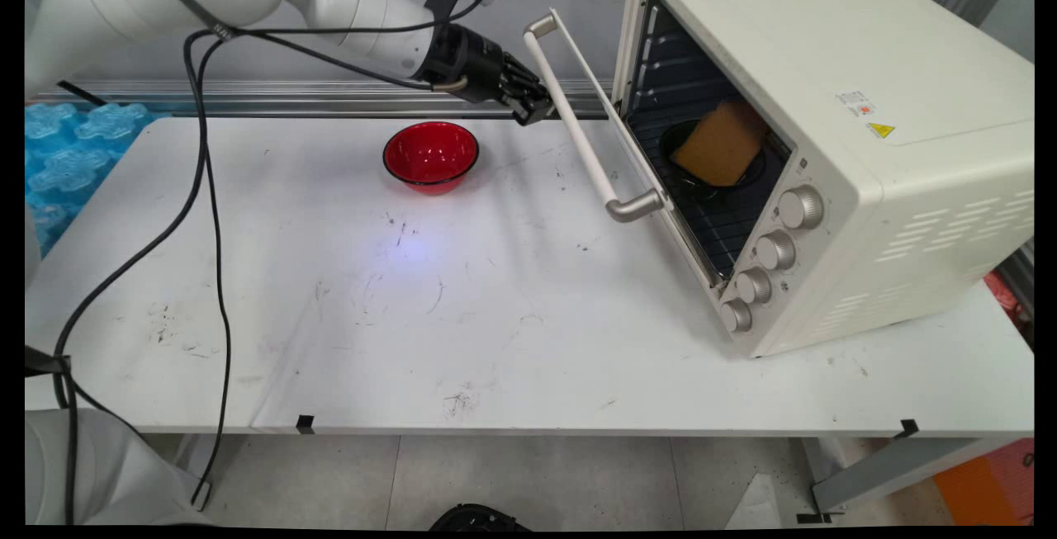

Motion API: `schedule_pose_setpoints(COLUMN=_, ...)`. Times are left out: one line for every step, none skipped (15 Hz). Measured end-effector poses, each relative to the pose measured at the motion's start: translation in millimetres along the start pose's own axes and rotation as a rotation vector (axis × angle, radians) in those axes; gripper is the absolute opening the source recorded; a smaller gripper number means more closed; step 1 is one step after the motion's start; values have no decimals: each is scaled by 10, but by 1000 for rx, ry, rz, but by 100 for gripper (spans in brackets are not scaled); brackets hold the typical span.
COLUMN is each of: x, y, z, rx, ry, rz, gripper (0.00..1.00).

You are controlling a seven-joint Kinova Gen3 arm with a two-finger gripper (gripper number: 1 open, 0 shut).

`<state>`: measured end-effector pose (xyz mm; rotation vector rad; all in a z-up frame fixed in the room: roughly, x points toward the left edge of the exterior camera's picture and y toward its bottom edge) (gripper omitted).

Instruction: Close the oven

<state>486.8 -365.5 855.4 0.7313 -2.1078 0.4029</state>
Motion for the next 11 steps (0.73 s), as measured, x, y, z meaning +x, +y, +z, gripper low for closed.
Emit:
schedule_pose_setpoints(x=39, y=-19, z=4, rx=-1, ry=-1, rz=-2, gripper=0)
schedule_pose_setpoints(x=79, y=-37, z=10, rx=-2, ry=-2, rz=-3, gripper=0)
schedule_pose_setpoints(x=115, y=-56, z=15, rx=-2, ry=-2, rz=-4, gripper=0)
schedule_pose_setpoints(x=140, y=-67, z=19, rx=-2, ry=-1, rz=-5, gripper=0)
schedule_pose_setpoints(x=178, y=-82, z=27, rx=-2, ry=-1, rz=-5, gripper=0)
schedule_pose_setpoints(x=202, y=-93, z=30, rx=-2, ry=0, rz=-6, gripper=0)
schedule_pose_setpoints(x=234, y=-109, z=35, rx=-2, ry=-1, rz=-7, gripper=0)
schedule_pose_setpoints(x=252, y=-118, z=37, rx=-2, ry=-2, rz=-7, gripper=0)
schedule_pose_setpoints(x=273, y=-130, z=39, rx=-4, ry=-6, rz=-9, gripper=0)
schedule_pose_setpoints(x=283, y=-138, z=33, rx=-8, ry=-18, rz=-11, gripper=0)
schedule_pose_setpoints(x=279, y=-138, z=23, rx=-15, ry=-35, rz=-14, gripper=0)
